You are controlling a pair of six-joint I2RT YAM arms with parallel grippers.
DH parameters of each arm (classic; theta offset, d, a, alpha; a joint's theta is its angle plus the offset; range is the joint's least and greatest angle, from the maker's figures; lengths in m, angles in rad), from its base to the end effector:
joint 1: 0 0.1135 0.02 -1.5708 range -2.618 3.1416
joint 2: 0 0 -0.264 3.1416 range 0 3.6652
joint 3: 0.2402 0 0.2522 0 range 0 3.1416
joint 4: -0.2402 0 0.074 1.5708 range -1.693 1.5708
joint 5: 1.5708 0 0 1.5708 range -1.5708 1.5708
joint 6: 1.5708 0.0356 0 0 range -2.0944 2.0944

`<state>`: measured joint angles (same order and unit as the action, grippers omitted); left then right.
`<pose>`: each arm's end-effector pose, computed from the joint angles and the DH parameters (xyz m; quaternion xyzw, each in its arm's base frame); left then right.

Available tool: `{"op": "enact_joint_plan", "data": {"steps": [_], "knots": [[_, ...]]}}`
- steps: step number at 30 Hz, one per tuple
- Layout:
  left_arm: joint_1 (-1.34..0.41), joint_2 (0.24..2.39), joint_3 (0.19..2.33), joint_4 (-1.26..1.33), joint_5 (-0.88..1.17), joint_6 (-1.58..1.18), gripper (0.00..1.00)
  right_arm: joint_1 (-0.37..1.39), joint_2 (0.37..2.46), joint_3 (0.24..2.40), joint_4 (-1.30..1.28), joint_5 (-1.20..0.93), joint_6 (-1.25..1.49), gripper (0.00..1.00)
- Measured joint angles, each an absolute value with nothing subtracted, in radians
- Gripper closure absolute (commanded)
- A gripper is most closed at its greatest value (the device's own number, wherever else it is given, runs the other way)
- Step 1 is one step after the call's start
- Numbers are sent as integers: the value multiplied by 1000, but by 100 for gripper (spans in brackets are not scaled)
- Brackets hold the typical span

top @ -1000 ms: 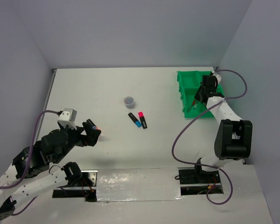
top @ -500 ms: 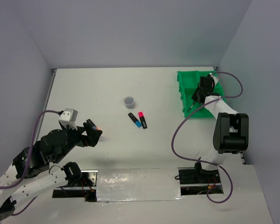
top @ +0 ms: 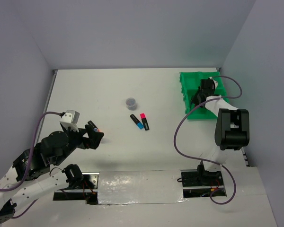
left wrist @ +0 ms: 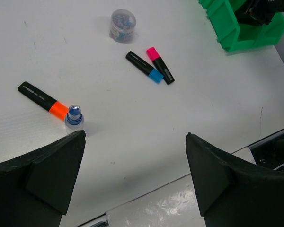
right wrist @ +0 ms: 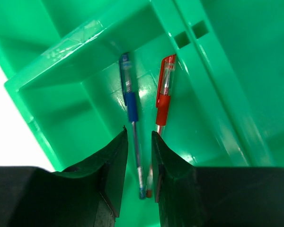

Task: Sort the stationery into containers
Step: Place the pen in the storage box, then pick up the pen from the center of the board.

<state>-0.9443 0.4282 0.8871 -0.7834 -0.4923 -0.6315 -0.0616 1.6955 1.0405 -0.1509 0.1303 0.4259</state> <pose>0.0563 -0.0491 0.3518 -0.0178 0.8001 -0.2617 0.5395 0.3584 -0.0267 0.1950 0.2470 0.8926 0.0081 0.3772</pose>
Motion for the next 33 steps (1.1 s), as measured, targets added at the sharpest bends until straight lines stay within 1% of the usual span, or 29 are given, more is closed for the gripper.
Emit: {"op": "enact_joint_plan", "data": {"steps": [7,10,13,17,19,20,22,24,25,28,30,33], "knots": [[-944,427,880,-781,-492,-631,1,-62,1719,1053,-164,117,426,65],[-944,429,879,-780,-492,-632,1,-62,1696,1054,-187,112,422,61],[-944,441,879,-781,-499,-635,1,-62,1609,1055,-226,109,411,56],[-944,491,880,-797,-539,-659,1,-56,1407,1063,-260,114,387,42],[-944,520,887,-820,-569,-681,1,-31,1300,1071,-265,130,367,38],[-944,533,891,-831,-588,-691,1,0,1247,1074,-266,146,355,32],[-944,550,896,-852,-628,-716,1,113,1162,1076,-269,159,329,29],[-944,563,908,-879,-677,-746,1,256,1125,1077,-277,161,300,23],[-944,572,919,-893,-704,-765,1,337,1130,1077,-283,150,288,19],[-944,627,982,-942,-787,-803,1,503,1198,1081,-303,127,263,18],[-944,672,1029,-984,-853,-833,1,573,1314,1092,-314,127,258,19],[-912,796,1129,-1060,-931,-878,1,633,1537,1147,-343,115,247,20]]}}
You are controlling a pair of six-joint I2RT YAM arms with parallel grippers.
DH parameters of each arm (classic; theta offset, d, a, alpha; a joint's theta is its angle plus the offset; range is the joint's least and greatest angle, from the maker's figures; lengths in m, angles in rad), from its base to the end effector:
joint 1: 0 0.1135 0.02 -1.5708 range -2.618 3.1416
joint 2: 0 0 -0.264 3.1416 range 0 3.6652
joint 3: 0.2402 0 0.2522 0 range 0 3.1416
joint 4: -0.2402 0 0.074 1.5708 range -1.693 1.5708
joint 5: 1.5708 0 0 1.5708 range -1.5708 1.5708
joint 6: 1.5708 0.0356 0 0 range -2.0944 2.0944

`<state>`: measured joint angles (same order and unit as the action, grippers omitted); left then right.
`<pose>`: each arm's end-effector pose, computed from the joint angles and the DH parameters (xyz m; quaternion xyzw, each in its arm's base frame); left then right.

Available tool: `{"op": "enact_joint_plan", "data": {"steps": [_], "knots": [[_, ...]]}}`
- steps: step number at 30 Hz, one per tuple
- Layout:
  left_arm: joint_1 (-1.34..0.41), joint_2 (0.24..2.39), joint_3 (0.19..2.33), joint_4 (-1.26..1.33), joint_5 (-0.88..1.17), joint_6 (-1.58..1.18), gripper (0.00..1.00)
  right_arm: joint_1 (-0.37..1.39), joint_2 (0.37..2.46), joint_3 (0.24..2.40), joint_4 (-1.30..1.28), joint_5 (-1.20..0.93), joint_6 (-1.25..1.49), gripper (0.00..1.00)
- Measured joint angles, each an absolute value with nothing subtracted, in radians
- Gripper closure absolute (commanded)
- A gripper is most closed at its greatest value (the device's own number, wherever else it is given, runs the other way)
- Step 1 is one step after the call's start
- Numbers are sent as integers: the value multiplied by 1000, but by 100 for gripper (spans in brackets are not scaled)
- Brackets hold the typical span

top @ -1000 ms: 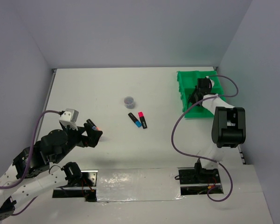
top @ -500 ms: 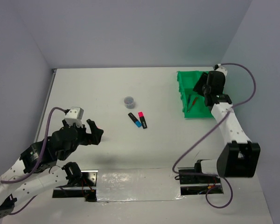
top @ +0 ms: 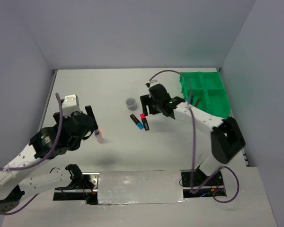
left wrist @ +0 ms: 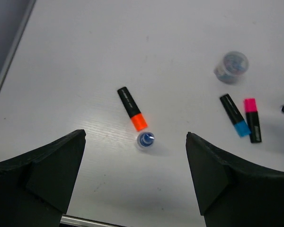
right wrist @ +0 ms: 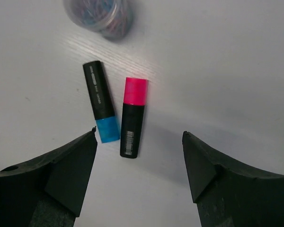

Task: Sort the stationery into containers
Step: Pick up the pen from the center of the board.

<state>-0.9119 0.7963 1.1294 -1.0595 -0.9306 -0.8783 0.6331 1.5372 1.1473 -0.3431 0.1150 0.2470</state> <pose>0.0951 -0.0762 0.3757 -0.1701 0.8182 -0.0298 0.5484 0.2780 0.1989 0.2666 -0.1520 0.8996 0.1255 0.3898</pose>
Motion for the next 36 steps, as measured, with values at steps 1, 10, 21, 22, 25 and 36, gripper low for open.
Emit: {"op": "enact_joint_plan", "data": {"steps": [1,10,21,22,25,36], "knots": [[-887,836,1155,-1072,-946,-888,1,646,1608,1171,-355,112,243,21],[-372,909,1162,-944,-705,-700,1,680,1884,1319,-425,112,229,27],[-134,901,982,-762,-439,-528,1,691,1960,1334,-436,119,229,42],[-134,897,960,-754,-430,-523,1,691,1968,1334,-439,120,229,44],[-133,879,923,-743,-410,-509,1,691,1979,1333,-440,127,220,64],[-134,816,916,-692,-377,-496,1,609,1857,1214,-405,58,222,100]]}}
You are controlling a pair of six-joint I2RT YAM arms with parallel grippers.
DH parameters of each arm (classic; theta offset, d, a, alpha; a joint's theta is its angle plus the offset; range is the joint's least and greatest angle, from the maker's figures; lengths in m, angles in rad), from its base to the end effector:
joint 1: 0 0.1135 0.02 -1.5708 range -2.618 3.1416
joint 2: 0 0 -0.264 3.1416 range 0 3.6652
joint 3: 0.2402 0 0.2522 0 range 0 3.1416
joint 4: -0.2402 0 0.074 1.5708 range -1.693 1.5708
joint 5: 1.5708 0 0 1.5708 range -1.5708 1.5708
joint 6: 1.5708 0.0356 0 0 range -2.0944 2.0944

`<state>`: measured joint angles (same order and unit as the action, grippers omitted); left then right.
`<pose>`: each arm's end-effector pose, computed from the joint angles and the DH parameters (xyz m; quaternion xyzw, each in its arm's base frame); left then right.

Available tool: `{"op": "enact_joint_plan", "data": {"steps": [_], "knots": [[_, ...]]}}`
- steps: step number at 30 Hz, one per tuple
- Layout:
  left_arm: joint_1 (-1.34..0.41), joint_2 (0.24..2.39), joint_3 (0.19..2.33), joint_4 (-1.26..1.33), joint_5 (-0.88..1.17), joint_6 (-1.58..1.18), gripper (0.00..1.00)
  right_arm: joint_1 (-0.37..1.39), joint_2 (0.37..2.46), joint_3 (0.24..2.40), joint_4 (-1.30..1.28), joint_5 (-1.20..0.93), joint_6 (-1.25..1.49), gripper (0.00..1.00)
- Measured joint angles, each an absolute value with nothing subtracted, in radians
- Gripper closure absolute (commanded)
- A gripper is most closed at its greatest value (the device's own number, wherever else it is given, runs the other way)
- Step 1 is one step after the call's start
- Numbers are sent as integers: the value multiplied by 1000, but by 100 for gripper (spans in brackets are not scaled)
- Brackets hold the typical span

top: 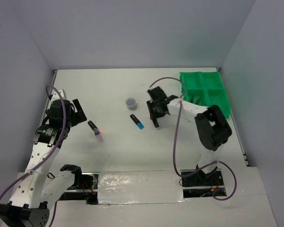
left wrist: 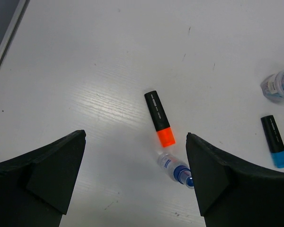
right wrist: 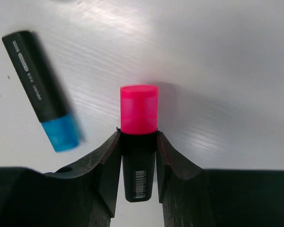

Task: Sort the stationery into containers
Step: Pick up the pen from the center of the board, then place the pen in the storage box.

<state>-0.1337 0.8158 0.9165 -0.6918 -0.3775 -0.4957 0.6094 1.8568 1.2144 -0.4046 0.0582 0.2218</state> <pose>0.1660 -0.0091 0.3304 -0.2429 0.8367 0.0144 0.4907 0.3139 0.2166 0.1732 -0.1785 0.9489 0.0788 0.2481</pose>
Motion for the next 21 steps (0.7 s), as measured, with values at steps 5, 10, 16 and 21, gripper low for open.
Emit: {"op": "enact_joint_plan", "data": {"steps": [5,10,16,21], "knots": [[-149,783,911,-686,-374,-496,1,352,1608,1184,-388,52,228,100],[-174,780,910,-686,-369,-496,1,101,1546,1291,-338,132,258,100],[-212,768,909,-675,-355,-492,1,39,1785,1567,-307,265,275,99],[-232,770,909,-672,-335,-473,1,21,2031,1824,-331,307,272,98]]}}
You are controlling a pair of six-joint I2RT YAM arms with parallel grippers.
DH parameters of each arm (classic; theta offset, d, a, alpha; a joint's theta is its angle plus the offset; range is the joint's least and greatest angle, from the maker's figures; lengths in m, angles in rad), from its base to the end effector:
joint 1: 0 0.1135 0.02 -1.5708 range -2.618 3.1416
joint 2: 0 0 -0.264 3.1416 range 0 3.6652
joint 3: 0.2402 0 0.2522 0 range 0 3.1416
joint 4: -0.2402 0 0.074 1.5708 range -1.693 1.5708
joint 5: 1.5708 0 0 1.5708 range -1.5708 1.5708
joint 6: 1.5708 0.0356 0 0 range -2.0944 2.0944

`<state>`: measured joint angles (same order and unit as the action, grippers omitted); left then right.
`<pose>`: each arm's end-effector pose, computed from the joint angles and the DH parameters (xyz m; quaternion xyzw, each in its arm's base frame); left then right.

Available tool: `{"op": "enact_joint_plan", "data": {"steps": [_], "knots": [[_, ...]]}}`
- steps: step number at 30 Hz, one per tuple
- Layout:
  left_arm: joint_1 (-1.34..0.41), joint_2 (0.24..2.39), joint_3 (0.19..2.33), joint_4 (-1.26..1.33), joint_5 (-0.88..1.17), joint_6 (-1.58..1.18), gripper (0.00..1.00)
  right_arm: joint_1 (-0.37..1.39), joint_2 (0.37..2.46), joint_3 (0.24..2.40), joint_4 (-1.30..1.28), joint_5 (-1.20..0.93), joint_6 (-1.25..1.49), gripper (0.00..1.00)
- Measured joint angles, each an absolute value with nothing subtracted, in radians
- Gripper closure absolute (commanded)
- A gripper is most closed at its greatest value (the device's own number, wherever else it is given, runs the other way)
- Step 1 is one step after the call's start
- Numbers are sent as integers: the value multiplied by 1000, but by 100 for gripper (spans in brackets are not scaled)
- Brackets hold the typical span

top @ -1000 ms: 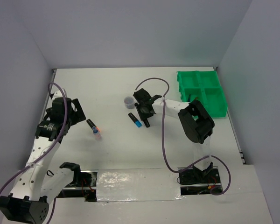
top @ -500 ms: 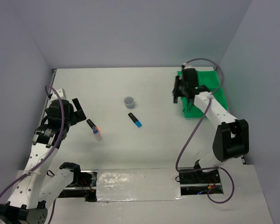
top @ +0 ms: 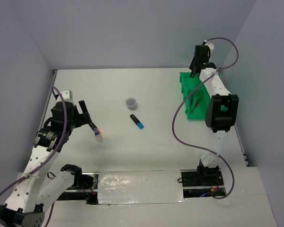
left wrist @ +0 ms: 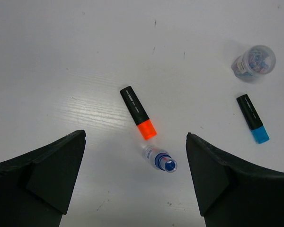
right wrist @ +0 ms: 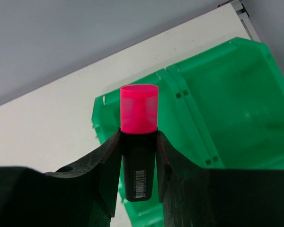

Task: Sort the stationery into containers
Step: Place the pen in the storage box.

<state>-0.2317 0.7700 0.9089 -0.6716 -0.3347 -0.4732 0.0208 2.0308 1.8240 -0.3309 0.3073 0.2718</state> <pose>0.1560 -0.0248 0.3360 -0.1851 0.8400 -0.0331 0.5090 0.4821 -0.0007 0.3032 0.1826 0.8431 -0.0605 0.5023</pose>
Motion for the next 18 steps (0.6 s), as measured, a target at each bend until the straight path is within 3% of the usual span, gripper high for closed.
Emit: {"op": "enact_joint_plan", "data": {"steps": [6,18], "knots": [[-232,770,901,-661,-315,-469,1,12,2217,2027,-402,311,249,89],[-232,770,894,-651,-292,-467,1,10,2233,1966,-414,277,239,40]]}}
